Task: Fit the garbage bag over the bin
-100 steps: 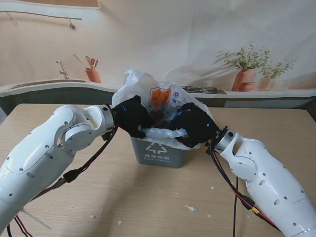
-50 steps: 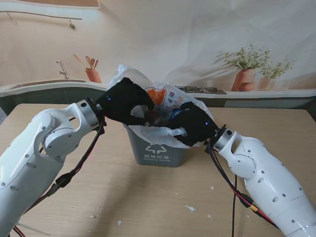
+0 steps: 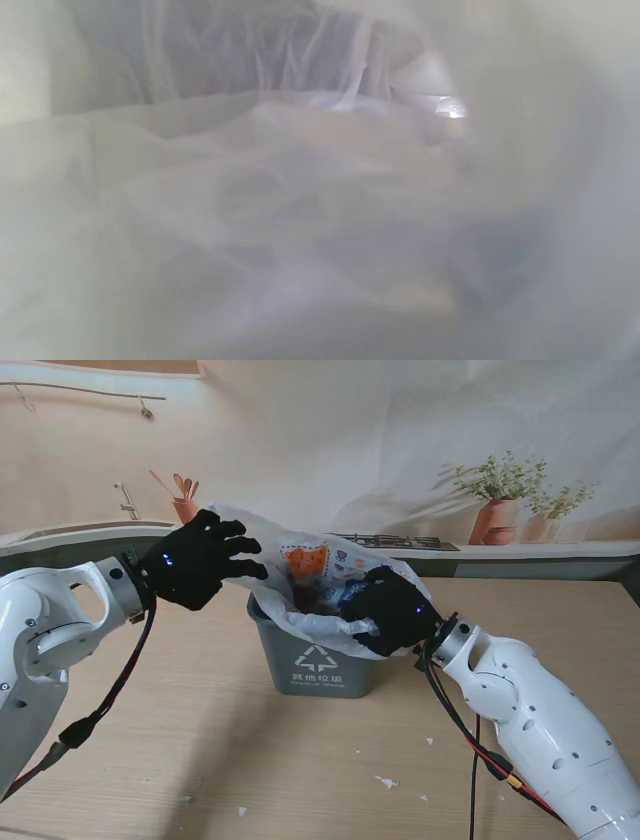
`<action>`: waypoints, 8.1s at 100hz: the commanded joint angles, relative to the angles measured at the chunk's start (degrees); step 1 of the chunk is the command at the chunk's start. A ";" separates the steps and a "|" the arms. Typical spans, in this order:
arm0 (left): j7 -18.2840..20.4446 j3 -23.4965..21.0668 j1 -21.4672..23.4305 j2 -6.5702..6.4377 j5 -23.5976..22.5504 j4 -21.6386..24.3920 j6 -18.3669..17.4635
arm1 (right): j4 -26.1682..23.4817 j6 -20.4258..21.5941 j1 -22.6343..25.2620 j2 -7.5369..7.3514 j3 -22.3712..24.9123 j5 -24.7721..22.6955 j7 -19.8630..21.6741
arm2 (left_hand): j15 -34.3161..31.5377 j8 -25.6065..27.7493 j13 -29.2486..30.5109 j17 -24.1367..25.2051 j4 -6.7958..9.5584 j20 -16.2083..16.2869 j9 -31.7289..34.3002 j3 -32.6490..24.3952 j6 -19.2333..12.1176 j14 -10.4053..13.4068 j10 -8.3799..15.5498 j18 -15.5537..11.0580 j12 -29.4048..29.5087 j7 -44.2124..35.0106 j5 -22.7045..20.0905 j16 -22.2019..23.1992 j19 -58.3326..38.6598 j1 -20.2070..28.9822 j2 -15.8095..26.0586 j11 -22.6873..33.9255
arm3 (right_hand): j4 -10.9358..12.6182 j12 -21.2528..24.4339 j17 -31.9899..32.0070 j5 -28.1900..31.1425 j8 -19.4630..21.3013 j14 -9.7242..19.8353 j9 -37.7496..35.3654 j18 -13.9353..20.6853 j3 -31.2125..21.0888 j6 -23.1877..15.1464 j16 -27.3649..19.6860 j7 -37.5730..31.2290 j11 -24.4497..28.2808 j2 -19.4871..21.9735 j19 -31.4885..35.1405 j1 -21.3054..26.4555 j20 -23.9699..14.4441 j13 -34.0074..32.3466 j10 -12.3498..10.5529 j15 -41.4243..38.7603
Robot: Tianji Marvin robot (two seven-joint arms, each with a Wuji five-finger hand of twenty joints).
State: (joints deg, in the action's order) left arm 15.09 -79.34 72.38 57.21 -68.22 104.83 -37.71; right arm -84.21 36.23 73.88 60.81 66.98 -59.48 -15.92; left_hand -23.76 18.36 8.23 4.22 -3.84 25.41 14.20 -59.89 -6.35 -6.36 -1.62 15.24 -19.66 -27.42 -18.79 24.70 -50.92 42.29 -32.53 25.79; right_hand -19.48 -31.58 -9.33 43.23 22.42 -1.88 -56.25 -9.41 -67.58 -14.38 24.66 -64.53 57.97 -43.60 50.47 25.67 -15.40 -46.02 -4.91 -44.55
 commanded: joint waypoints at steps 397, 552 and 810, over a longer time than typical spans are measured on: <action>-28.88 -5.15 15.08 7.44 28.45 -10.84 10.38 | 3.44 -4.10 -2.28 0.32 -3.84 -0.32 0.18 | -15.53 7.99 16.24 -1.16 -0.71 5.56 28.39 26.43 9.73 -8.02 -5.82 8.14 -14.99 -20.33 -25.31 12.92 -6.34 -9.43 10.63 12.41 | 0.53 -6.90 -1.35 0.97 2.81 -1.89 -2.95 -2.59 -6.28 -2.89 3.50 -2.65 8.27 2.58 4.51 4.73 0.81 -4.55 4.36 -10.64; 8.09 12.64 -15.65 3.27 41.99 -25.57 31.25 | 4.64 -2.09 -2.57 0.04 -4.10 -1.58 -0.94 | 1.74 -2.57 0.57 1.12 -0.57 0.41 4.77 27.45 6.05 -1.83 -2.40 4.28 0.47 4.77 -4.82 2.18 15.70 -13.89 5.46 -1.38 | 0.51 -6.64 -1.48 0.79 2.56 -1.64 -2.74 -2.52 -6.23 -3.54 3.44 -2.72 8.33 2.64 4.52 4.59 0.81 -4.50 4.02 -10.43; -3.15 32.96 -27.29 8.90 42.37 -45.72 52.11 | 8.49 -2.25 -6.44 0.41 -9.45 0.26 -0.35 | -1.82 -1.45 -1.88 1.25 -3.22 -1.23 -2.32 19.09 17.25 -4.62 -5.95 3.98 -1.16 2.21 1.45 3.74 5.88 -14.97 3.47 0.60 | 0.40 -6.92 -1.59 1.14 2.57 -2.03 -3.52 -2.49 -6.80 -2.14 3.57 -2.94 8.50 2.34 4.58 4.52 0.78 -5.27 4.73 -10.94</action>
State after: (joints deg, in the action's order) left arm 13.46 -45.99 44.73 65.74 -26.38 60.43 14.94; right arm -76.62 34.31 66.94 60.74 58.31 -58.81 -17.71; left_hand -26.75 18.18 8.92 4.79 -9.11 24.86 14.22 -42.61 9.72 -11.78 -6.36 20.36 -22.31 -27.33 -19.53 29.44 -46.87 28.42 -25.95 27.63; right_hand -19.48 -38.12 -12.01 43.21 25.53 -3.15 -59.36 -11.45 -69.38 -12.90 27.45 -67.39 64.50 -41.98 53.55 26.29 -15.36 -50.83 -1.18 -53.91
